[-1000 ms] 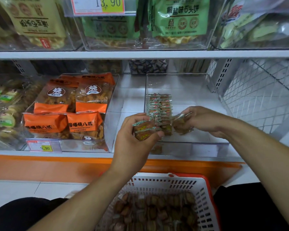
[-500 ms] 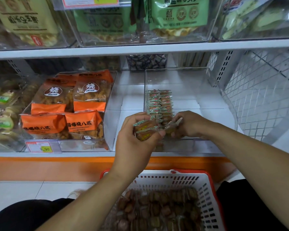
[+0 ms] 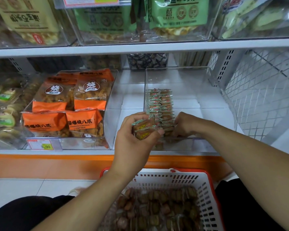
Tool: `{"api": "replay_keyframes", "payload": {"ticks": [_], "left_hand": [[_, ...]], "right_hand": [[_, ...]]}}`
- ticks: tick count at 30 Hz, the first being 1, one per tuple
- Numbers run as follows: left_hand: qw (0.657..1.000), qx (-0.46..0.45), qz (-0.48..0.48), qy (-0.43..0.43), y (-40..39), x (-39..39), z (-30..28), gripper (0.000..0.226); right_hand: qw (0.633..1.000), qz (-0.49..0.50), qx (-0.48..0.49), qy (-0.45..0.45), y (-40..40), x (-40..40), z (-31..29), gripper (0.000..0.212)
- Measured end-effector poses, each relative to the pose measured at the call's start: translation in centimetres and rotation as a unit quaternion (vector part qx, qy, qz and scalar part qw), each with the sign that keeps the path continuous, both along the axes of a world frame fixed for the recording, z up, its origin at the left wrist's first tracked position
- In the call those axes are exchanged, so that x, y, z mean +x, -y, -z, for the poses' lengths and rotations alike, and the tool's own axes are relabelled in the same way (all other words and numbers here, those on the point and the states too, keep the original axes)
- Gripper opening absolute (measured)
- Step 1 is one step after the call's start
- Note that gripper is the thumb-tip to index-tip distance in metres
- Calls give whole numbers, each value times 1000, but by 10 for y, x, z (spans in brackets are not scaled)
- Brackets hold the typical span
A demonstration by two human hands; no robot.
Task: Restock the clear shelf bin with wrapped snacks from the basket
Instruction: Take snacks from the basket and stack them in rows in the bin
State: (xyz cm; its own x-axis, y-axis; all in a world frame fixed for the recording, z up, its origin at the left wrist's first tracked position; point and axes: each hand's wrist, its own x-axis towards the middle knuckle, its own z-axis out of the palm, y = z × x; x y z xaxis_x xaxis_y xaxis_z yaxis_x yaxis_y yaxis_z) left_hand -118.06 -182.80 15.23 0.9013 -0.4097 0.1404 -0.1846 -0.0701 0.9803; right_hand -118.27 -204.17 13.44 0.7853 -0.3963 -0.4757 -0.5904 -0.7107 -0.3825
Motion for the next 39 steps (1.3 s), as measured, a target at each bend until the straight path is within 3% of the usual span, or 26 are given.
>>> {"api": "replay_keyframes", "payload": {"ticks": [1, 5, 10, 16, 19, 21, 22, 23, 25, 27, 30, 32, 35, 39], "left_hand": [[1000, -1, -2, -4, 0, 0, 0, 36], [1000, -3, 3, -21, -1, 0, -1, 37], [999, -11, 9, -38, -3, 0, -1, 36], [971, -123, 20, -202, -6, 4, -9, 43], [940, -186, 34, -285, -10, 3, -16, 53], [927, -205, 36, -312, -11, 4, -20, 53], [924, -209, 35, -318, -12, 4, -21, 53], [924, -209, 33, -320, -12, 5, -23, 53], [928, -204, 33, -310, -13, 5, -25, 52], [932, -203, 42, -298, -12, 5, -24, 57], [936, -203, 44, -285, -11, 1, -24, 66], [941, -186, 51, -277, -9, 1, -24, 56], [919, -210, 71, -325, -12, 5, -25, 44], [882, -274, 89, -373, -15, 9, -26, 44]], "right_hand": [[1000, -6, 1, -4, 1, 2, 1, 11], [998, -17, -6, -54, 3, 0, -1, 11], [996, -55, -33, -70, -3, -2, 1, 25], [994, -54, -51, -75, -2, -3, 1, 33], [979, -75, -157, -103, -1, -6, -14, 20], [964, -62, -256, -30, -2, -13, -35, 22], [967, -43, -245, 51, -4, -18, -45, 24], [974, -26, -171, 148, -8, -25, -53, 27], [954, -39, 90, 285, -30, -42, -69, 43], [909, -76, 276, 303, -57, -55, -70, 57], [900, -98, 253, 341, -80, -56, -55, 53], [899, -61, 256, 350, -81, -53, -51, 42], [887, 17, 335, 317, -73, -54, -52, 32], [819, 100, 475, 305, -67, -54, -57, 26]]}}
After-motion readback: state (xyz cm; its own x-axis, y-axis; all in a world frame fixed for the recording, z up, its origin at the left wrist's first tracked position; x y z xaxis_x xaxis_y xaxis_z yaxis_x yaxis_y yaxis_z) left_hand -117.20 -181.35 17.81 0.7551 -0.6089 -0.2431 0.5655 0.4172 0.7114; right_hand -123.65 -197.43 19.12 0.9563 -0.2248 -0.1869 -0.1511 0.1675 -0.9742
